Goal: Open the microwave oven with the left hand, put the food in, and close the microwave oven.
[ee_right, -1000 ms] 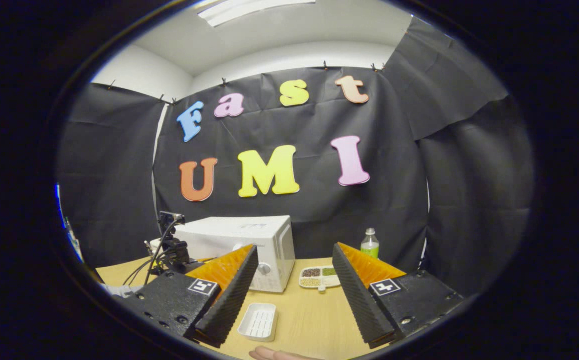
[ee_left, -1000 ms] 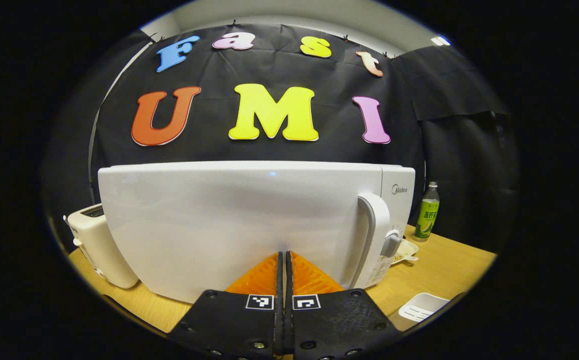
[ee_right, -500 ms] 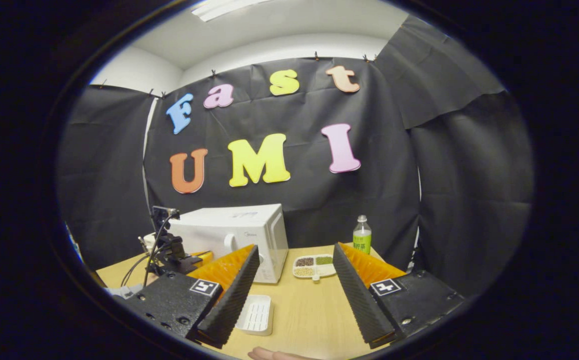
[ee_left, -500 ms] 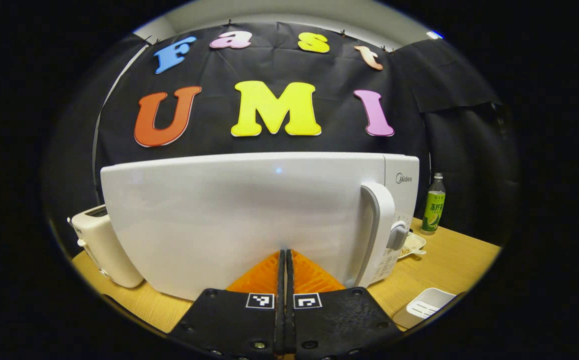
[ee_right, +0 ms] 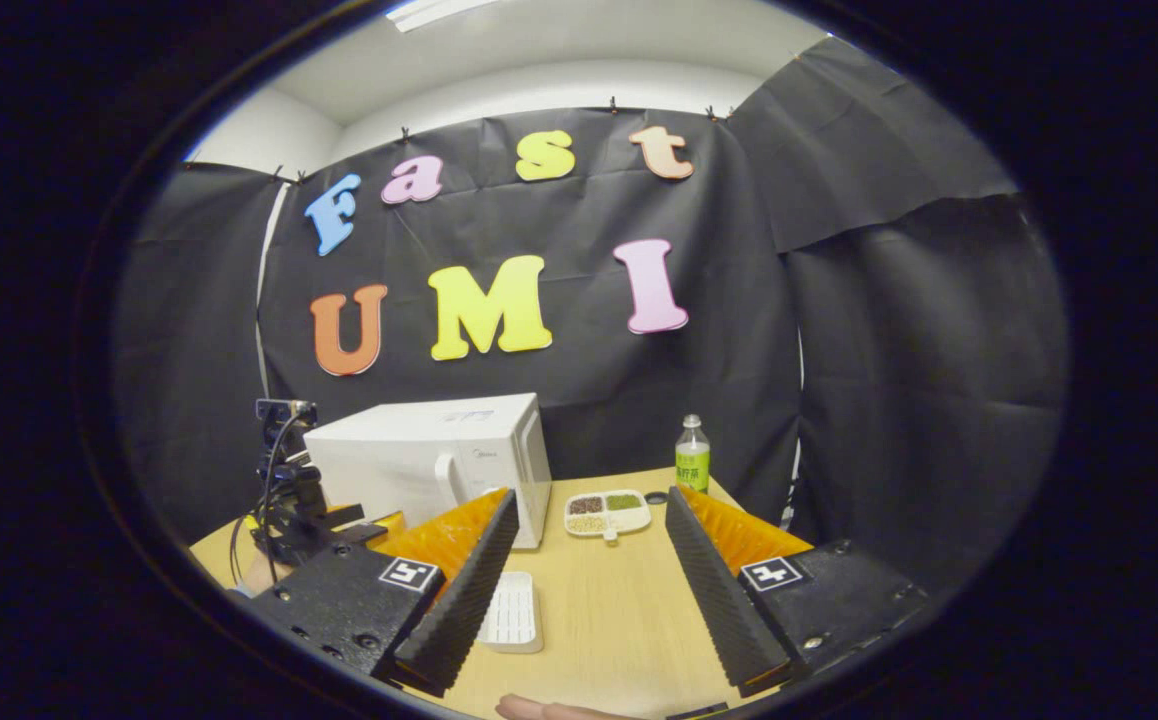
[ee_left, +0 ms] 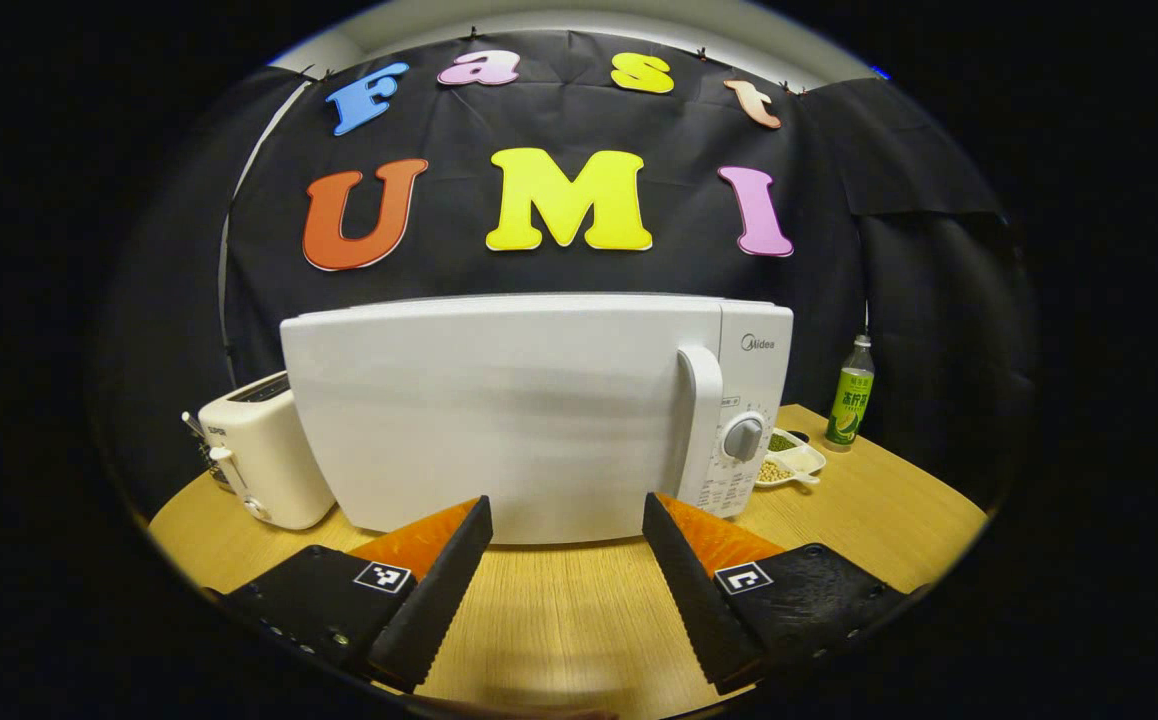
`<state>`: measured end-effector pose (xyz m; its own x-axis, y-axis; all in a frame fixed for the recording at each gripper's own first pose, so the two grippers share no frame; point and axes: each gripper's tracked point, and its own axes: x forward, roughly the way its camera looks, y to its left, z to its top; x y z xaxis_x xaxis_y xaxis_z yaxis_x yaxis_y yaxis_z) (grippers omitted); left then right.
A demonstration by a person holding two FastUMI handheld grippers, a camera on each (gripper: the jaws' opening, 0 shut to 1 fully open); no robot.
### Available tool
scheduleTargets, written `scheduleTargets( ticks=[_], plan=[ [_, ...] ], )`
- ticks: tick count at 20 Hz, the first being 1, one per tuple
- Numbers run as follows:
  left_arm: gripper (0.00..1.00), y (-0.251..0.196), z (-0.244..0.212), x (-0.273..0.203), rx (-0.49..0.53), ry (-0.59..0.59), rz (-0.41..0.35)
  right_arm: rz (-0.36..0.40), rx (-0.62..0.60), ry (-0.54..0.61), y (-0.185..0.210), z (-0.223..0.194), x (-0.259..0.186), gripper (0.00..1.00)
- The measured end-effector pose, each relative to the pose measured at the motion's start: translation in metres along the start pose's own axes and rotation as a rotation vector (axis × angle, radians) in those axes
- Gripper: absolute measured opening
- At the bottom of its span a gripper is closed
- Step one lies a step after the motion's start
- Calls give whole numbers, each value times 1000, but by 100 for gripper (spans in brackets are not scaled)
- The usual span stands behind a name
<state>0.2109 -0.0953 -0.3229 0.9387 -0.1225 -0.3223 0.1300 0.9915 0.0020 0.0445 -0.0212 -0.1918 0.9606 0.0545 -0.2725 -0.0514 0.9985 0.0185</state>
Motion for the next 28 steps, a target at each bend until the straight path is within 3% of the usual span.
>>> scheduleTargets(
  ticks=[3, 6, 10, 14, 18, 19, 20, 21, 24, 25, 26, 28],
  plan=[
    [95, -9, 35, -50, -28, -66, -16, -10, -4, -22, 4, 10, -24, 95],
    [96, -4, 71, -101, -47, -115, 11, -55, -31, -50, -1, 24, -48, 95],
    [96, 9, 115, -176, -108, -177, 71, -54, -38, -106, 7, 52, -86, 95],
    [95, 14, 154, -250, -59, -240, 109, -33, -40, -153, 19, 81, -115, 95],
    [95, 31, 172, -312, -40, -278, 205, -9, -73, -202, 32, 101, -140, 96],
    [95, 31, 173, -324, -45, -285, 210, -9, -83, -213, 34, 104, -145, 88],
    [95, 26, 174, -334, -45, -294, 200, -10, -89, -227, 36, 108, -149, 89],
    [95, 21, 172, -342, -42, -295, 184, -1, -93, -246, 38, 112, -153, 96],
    [95, 14, 160, -358, -28, -320, 161, 24, -78, -277, 42, 109, -159, 98],
    [84, 15, 154, -362, -21, -320, 170, 29, -81, -272, 41, 105, -158, 92],
    [84, 13, 152, -366, -13, -327, 169, 27, -81, -265, 39, 103, -157, 98],
    [84, 8, 151, -369, -5, -330, 159, 18, -73, -248, 34, 101, -154, 98]
  ],
)
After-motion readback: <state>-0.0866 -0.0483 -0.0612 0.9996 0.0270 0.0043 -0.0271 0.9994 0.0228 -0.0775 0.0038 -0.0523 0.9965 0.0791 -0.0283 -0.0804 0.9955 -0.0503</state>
